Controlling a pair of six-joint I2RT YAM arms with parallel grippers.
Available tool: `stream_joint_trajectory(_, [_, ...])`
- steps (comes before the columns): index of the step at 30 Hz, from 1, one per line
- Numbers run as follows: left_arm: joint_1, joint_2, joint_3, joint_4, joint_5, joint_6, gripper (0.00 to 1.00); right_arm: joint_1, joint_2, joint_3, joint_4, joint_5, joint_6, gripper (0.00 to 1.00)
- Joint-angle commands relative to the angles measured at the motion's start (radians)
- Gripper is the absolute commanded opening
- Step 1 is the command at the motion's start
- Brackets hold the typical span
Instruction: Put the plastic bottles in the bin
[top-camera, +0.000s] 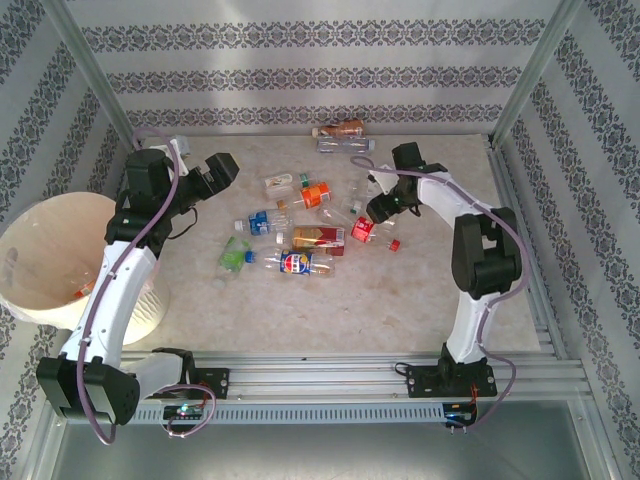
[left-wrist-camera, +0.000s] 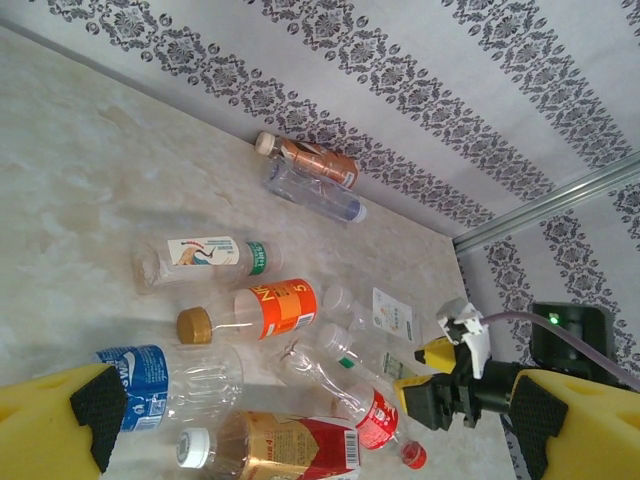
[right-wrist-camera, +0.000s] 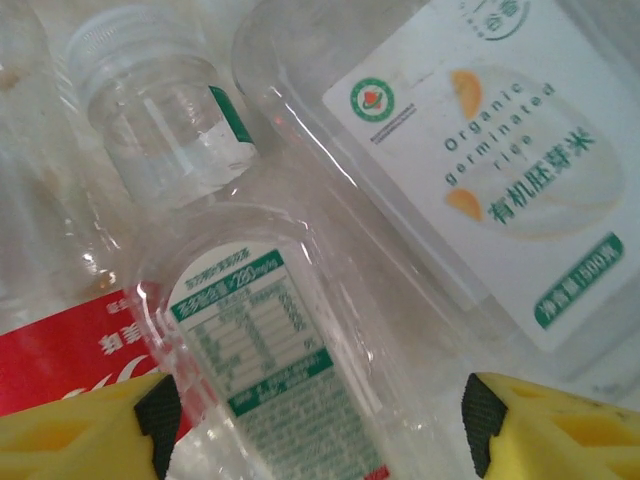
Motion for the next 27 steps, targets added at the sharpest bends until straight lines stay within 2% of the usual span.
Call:
stream_joint_trajectory(1, [-0.005,-0.005,0.006,0.013,-0.031,0.011,1.0,-0.005,0.041,0.069,-0.089,0.0,-0.073,0.75])
stream_joint_trajectory(9, [-0.005,0.014,0.018,0.011,-0.035,0.004,1.0,-0.003,0.111,0.127,-0.107,0.072,-0.105,0.75])
stream_joint_trajectory(21, [-0.006,0.035,0.012,0.025,-0.029,-0.013,1.0,-0.021,0.154,0.162,-0.143,0.073,-0.153,0.8])
stream_joint_trajectory(27, [-0.006,0.037,0.006,0.03,-0.028,-0.019,1.0,-0.025,0.152,0.138,-0.127,0.107,-0.141,0.88])
